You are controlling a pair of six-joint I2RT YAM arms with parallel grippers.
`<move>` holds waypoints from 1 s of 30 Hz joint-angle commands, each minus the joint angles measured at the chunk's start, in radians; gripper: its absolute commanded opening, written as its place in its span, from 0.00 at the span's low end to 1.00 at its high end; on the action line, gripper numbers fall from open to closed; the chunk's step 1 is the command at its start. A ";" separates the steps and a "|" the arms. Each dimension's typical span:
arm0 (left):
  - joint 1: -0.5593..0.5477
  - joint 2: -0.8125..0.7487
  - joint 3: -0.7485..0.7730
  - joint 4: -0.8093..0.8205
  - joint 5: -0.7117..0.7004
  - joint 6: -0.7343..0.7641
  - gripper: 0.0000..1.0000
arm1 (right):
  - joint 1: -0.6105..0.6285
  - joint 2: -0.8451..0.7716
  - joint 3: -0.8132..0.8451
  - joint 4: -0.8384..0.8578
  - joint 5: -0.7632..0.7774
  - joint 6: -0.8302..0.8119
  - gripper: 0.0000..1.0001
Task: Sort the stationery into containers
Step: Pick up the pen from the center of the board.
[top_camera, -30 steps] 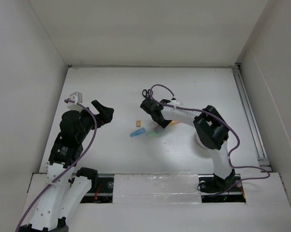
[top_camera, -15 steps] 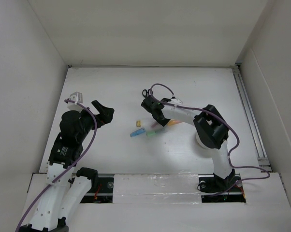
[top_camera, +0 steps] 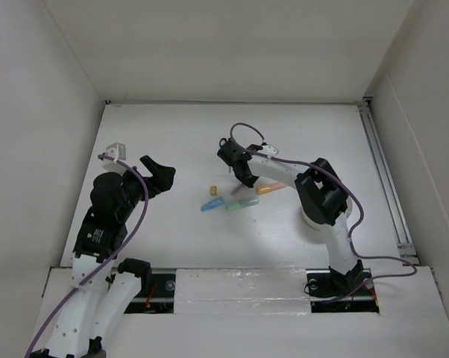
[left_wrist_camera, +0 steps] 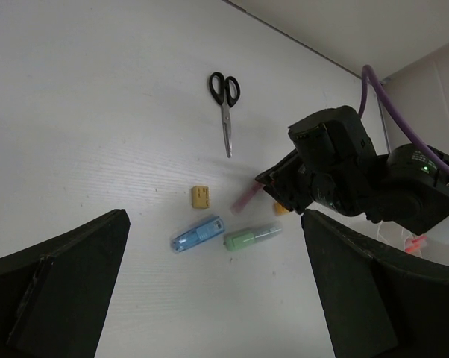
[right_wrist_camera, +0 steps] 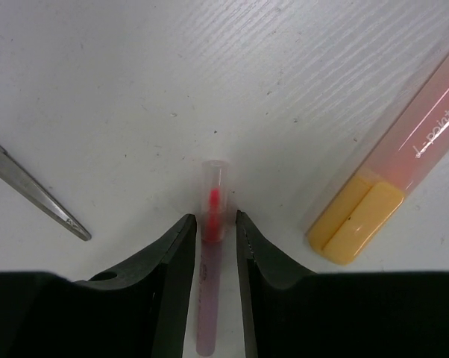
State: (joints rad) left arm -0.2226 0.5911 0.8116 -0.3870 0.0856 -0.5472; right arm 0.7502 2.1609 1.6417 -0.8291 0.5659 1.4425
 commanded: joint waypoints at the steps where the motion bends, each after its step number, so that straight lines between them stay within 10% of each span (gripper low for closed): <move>1: -0.003 -0.023 0.014 0.019 0.003 0.004 1.00 | -0.012 0.129 -0.016 -0.030 -0.138 -0.010 0.34; 6: -0.003 -0.033 0.014 0.019 -0.006 0.004 1.00 | -0.012 0.140 -0.026 -0.005 -0.166 -0.077 0.29; 11: -0.003 -0.033 0.014 0.019 -0.006 0.013 1.00 | -0.012 0.140 -0.060 0.027 -0.190 -0.096 0.00; 30: -0.003 -0.014 0.014 0.019 0.013 0.013 1.00 | -0.052 -0.482 -0.169 0.320 0.071 -0.528 0.00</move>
State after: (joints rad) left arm -0.2226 0.5686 0.8116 -0.3874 0.0864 -0.5465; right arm 0.7200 1.7805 1.4860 -0.6083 0.5694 1.0164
